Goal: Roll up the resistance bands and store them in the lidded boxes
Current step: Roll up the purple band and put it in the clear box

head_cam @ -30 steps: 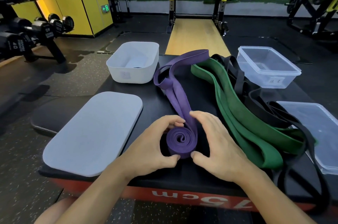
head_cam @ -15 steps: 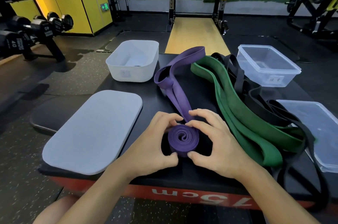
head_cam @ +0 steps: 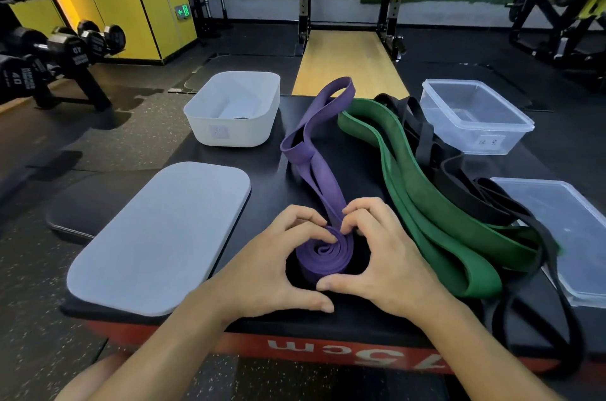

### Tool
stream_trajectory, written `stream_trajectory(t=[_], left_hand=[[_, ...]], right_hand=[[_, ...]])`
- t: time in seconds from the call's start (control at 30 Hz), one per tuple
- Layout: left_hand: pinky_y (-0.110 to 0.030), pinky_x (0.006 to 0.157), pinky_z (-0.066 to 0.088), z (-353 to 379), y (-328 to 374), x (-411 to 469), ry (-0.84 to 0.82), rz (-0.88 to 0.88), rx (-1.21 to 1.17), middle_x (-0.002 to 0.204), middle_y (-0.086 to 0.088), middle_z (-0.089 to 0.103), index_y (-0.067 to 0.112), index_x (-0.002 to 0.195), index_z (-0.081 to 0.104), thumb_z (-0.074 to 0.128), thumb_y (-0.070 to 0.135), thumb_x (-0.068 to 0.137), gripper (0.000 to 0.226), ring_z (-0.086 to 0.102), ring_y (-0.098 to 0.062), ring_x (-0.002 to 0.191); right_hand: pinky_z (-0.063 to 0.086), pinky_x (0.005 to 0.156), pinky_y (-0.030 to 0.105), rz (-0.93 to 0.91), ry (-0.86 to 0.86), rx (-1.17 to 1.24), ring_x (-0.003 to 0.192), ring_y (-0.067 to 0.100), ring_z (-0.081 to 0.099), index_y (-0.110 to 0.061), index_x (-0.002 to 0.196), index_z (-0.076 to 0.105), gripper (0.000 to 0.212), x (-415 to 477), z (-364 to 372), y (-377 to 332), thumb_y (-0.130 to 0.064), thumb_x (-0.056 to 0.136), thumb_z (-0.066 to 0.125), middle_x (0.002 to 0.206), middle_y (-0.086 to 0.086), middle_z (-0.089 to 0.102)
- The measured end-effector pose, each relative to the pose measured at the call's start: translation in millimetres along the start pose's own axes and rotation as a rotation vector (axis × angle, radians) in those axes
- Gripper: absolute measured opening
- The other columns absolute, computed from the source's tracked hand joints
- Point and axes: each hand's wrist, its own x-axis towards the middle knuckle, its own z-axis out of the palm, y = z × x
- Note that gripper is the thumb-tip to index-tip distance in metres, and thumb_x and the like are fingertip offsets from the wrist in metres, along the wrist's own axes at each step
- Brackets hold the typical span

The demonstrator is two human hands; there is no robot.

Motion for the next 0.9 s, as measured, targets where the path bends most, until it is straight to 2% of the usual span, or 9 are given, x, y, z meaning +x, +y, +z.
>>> stream_trajectory(t=[0.17, 0.27, 0.37, 0.5, 0.57, 0.63, 0.77, 0.83, 0.9], left_hand=[[-0.016, 0.109, 0.038, 4.1, -1.1, 2.7, 0.033, -0.032, -0.012, 0.137, 0.023, 0.040, 0.040, 0.125, 0.067, 0.093, 0.050, 0.072, 0.060, 0.045, -0.006, 0.136], [-0.016, 0.108, 0.039, 3.0, 0.0, 2.7, 0.069, -0.039, -0.018, 0.134, 0.023, 0.047, 0.040, 0.123, 0.070, 0.092, 0.043, 0.077, 0.051, 0.049, -0.004, 0.132], [-0.014, 0.107, 0.038, 1.3, 1.3, 2.6, 0.068, -0.053, -0.003, 0.134, 0.024, 0.049, 0.039, 0.121, 0.069, 0.092, 0.037, 0.077, 0.050, 0.050, -0.003, 0.132], [-0.014, 0.106, 0.037, 3.0, 4.6, 2.2, 0.083, -0.052, -0.011, 0.132, 0.022, 0.049, 0.036, 0.118, 0.067, 0.090, 0.026, 0.075, 0.050, 0.051, -0.005, 0.130], [-0.018, 0.107, 0.039, 2.4, 4.2, 1.6, 0.099, -0.057, -0.023, 0.131, 0.020, 0.050, 0.035, 0.117, 0.066, 0.088, 0.021, 0.073, 0.050, 0.053, -0.008, 0.129], [-0.020, 0.106, 0.040, -0.6, 2.6, 1.0, 0.103, -0.071, -0.045, 0.130, 0.020, 0.051, 0.034, 0.115, 0.066, 0.085, 0.016, 0.072, 0.051, 0.054, -0.010, 0.128], [-0.016, 0.106, 0.037, -3.1, 2.3, 1.2, 0.073, -0.056, -0.074, 0.131, 0.019, 0.053, 0.027, 0.114, 0.066, 0.078, 0.005, 0.068, 0.053, 0.054, -0.010, 0.129], [-0.017, 0.107, 0.037, -3.2, 2.8, 0.6, 0.065, -0.055, -0.091, 0.132, 0.019, 0.053, 0.027, 0.114, 0.066, 0.076, 0.003, 0.068, 0.053, 0.053, -0.012, 0.131], [-0.018, 0.109, 0.037, -4.2, 2.2, 0.2, 0.053, -0.053, -0.101, 0.135, 0.020, 0.052, 0.029, 0.115, 0.066, 0.075, 0.003, 0.069, 0.054, 0.052, -0.013, 0.133]], right_hand=[[0.052, 0.100, 0.036, -0.022, -0.063, 0.105, 0.129, 0.009, 0.051, -0.037, 0.127, 0.061, 0.070, -4.6, -3.3, 1.4, -0.067, 0.068, 0.082, 0.135, -0.022, 0.041], [0.046, 0.108, 0.035, -0.061, -0.034, 0.168, 0.136, 0.012, 0.049, -0.027, 0.131, 0.069, 0.056, -7.7, -5.3, 4.0, -0.060, 0.087, 0.068, 0.141, -0.016, 0.046], [0.043, 0.112, 0.038, -0.079, 0.011, 0.046, 0.143, 0.009, 0.043, -0.021, 0.137, 0.066, 0.052, -5.0, -1.6, 3.6, -0.054, 0.103, 0.044, 0.149, -0.017, 0.049], [0.041, 0.116, 0.038, -0.054, 0.026, -0.027, 0.145, -0.001, 0.039, -0.023, 0.138, 0.066, 0.048, -2.6, 5.0, 7.3, -0.049, 0.106, 0.040, 0.143, -0.018, 0.059], [0.044, 0.112, 0.035, -0.054, 0.086, -0.005, 0.136, 0.001, 0.049, -0.021, 0.131, 0.071, 0.043, -2.7, 4.3, 7.4, -0.045, 0.106, 0.045, 0.134, -0.016, 0.064], [0.050, 0.099, 0.034, -0.070, 0.166, -0.049, 0.116, 0.005, 0.057, -0.019, 0.120, 0.074, 0.036, -3.5, 3.9, 4.7, -0.041, 0.104, 0.050, 0.121, -0.014, 0.063], [0.051, 0.078, 0.035, 0.024, 0.214, -0.072, 0.092, 0.008, 0.055, -0.025, 0.112, 0.069, 0.017, -3.4, 2.8, 4.7, -0.024, 0.099, 0.059, 0.105, -0.015, 0.048], [0.053, 0.080, 0.038, 0.018, 0.120, -0.093, 0.094, 0.007, 0.054, -0.030, 0.127, 0.063, 0.036, -3.0, 4.0, 6.9, -0.016, 0.094, 0.058, 0.103, -0.018, 0.051], [0.052, 0.087, 0.036, -0.022, 0.013, -0.159, 0.100, 0.010, 0.051, -0.037, 0.144, 0.052, 0.055, -1.6, 5.9, 7.8, -0.020, 0.092, 0.055, 0.107, -0.020, 0.052]])
